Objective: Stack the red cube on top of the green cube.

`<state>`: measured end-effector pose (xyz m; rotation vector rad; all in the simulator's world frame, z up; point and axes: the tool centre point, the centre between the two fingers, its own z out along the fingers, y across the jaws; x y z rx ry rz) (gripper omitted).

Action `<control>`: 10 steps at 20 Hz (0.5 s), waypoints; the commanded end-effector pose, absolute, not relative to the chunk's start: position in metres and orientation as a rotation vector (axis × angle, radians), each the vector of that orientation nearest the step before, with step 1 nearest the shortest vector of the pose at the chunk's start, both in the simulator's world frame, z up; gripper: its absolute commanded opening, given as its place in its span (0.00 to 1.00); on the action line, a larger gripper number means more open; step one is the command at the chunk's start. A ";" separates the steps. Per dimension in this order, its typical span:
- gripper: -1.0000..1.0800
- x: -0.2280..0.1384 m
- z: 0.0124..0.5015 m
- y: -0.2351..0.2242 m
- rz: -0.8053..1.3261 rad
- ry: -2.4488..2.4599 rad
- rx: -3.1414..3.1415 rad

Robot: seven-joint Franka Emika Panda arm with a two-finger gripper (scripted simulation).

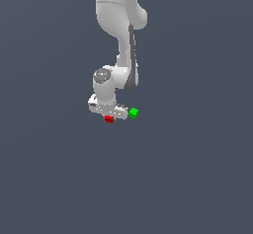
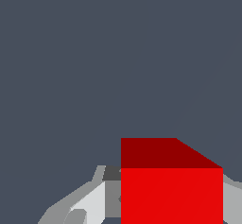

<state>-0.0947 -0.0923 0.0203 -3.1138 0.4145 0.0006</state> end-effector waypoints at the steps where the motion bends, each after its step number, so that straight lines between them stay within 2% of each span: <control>1: 0.00 -0.095 0.021 -0.092 0.000 0.415 -3.114; 10: 0.00 -0.095 0.046 -0.092 0.000 0.415 -3.113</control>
